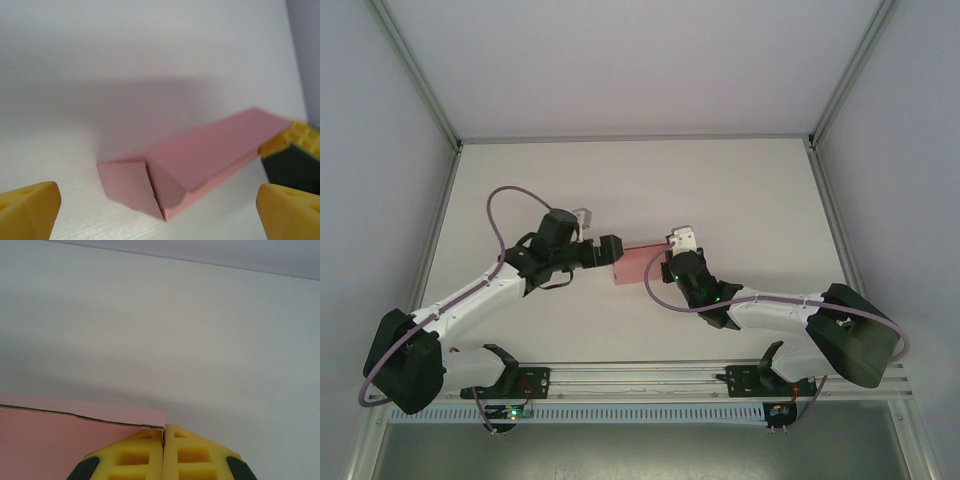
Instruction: Assemble paper box
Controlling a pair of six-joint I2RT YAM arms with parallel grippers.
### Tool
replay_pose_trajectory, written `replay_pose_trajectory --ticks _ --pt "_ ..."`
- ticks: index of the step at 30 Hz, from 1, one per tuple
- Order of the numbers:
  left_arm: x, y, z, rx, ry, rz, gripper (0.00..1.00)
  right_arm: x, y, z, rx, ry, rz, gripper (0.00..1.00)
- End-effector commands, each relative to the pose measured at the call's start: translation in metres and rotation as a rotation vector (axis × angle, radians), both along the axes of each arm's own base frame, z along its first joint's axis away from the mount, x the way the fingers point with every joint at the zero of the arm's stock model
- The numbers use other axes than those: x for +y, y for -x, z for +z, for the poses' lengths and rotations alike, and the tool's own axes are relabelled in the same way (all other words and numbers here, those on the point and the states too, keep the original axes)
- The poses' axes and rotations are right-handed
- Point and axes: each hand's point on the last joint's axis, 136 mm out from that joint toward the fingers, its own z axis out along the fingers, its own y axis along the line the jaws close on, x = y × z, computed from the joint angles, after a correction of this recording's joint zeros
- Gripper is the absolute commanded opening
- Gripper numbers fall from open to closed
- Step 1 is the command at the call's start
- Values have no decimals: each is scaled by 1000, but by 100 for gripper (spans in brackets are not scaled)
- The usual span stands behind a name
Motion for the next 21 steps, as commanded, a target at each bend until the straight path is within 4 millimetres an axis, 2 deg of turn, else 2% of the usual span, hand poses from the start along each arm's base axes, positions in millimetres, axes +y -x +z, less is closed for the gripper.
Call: replay_pose_trajectory --ticks 1,8,10,17,21 --pt "1 -14 7 96 201 104 100 1 9 -18 56 66 32 0" --pt "-20 -25 -10 204 358 44 100 1 9 -21 61 59 25 0" --pt "-25 -25 -16 217 369 15 94 0 10 -22 62 63 22 0" --pt "-33 -11 -33 224 402 -75 82 -2 11 -22 62 56 12 0" --pt "-29 -1 -53 236 359 -78 79 -3 12 -24 65 50 7 0"
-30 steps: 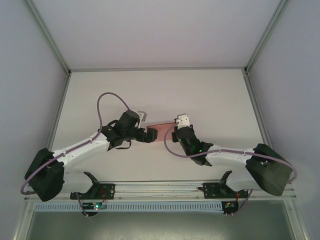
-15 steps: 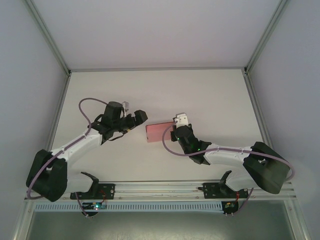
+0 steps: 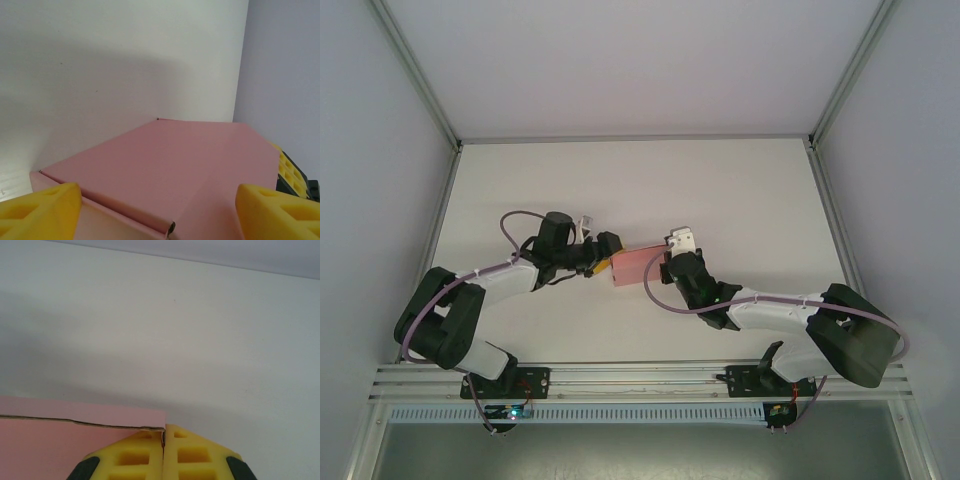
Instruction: Assemble paper box
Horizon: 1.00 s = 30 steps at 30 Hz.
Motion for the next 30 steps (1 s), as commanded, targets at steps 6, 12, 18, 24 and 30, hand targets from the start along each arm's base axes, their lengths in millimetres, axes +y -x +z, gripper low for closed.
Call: replay_pose_trajectory --ticks 6,12,18,24,30 --pt "-7 13 -39 11 -14 -73 60 0 13 -29 73 51 29 0" --pt "-13 13 -60 19 -14 -104 39 9 21 -28 81 49 87 1" --pt "-10 16 -65 7 -56 -119 32 3 26 -19 77 52 99 16" --pt "3 19 -71 -7 -171 -106 31 -16 23 -8 159 -67 101 49" --pt "-6 19 -72 -15 -188 -137 30 -14 25 17 242 -289 219 73"
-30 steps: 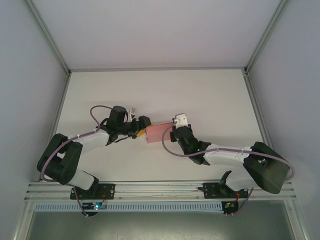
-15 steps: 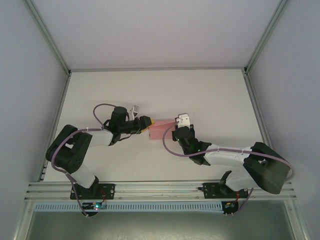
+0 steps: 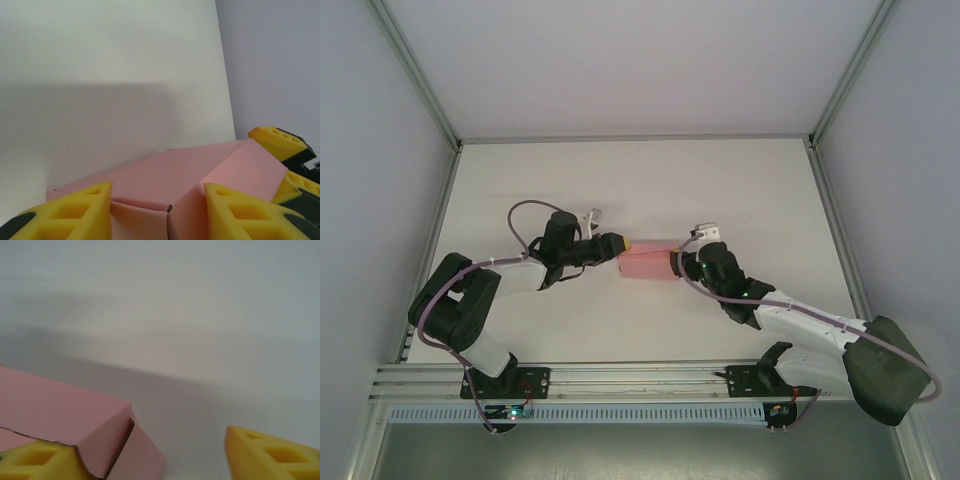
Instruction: Assemble paper box
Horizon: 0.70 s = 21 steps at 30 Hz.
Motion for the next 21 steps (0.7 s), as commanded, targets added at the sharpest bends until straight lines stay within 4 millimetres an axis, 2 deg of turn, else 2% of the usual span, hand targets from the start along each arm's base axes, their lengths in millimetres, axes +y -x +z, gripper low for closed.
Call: replay_pose_trajectory --ticks 1,6,9,14,21 --pt "11 40 -72 227 -179 -27 29 29 18 21 54 -176 187 77" --pt "11 39 -69 208 -185 -31 28 40 20 55 3 -259 262 89" --pt "12 40 -69 207 -203 -29 28 37 14 63 4 -281 236 93" --pt "11 41 -66 188 -214 -39 28 13 -4 42 100 -260 34 93" --pt "11 42 -69 186 -232 -51 28 8 -1 -6 207 -268 -36 90"
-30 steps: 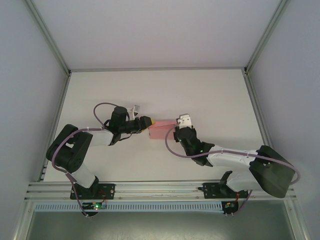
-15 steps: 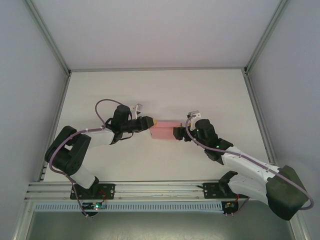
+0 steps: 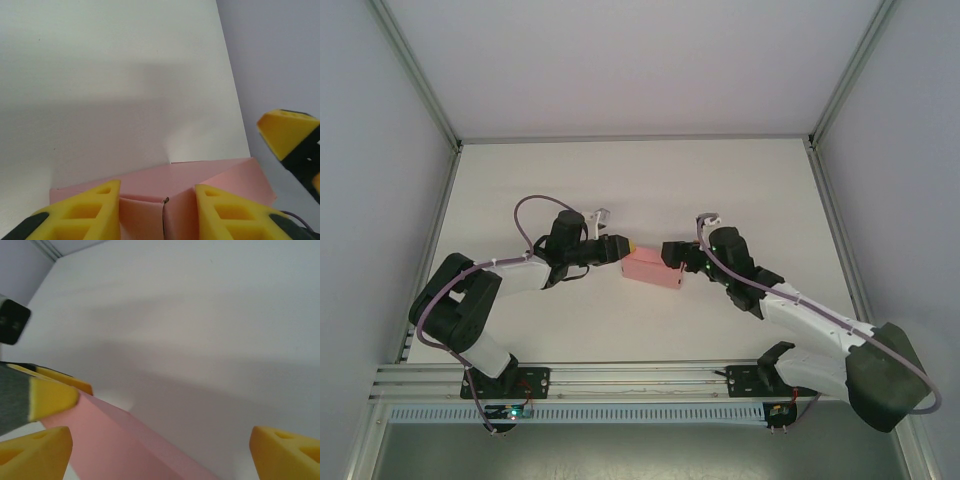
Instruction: Assemble paper box
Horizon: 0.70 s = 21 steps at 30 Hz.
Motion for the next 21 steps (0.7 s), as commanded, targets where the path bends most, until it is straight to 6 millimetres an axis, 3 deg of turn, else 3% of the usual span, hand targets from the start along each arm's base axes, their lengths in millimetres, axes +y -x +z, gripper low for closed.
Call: replay_pose_trajectory --ticks 1,8,12,16,21 --pt "22 39 -72 241 -189 7 28 -9 3 -27 69 2 -59 89" --pt "22 43 -81 254 -189 1 28 -17 21 -77 4 15 -13 76" --pt "20 43 -85 254 -181 -13 21 -25 27 -107 2 73 -2 53" --pt "24 46 -91 246 -198 -16 15 -9 30 -117 23 71 95 35" --pt "32 47 -103 208 -239 8 0 -11 28 -118 -47 39 78 14"
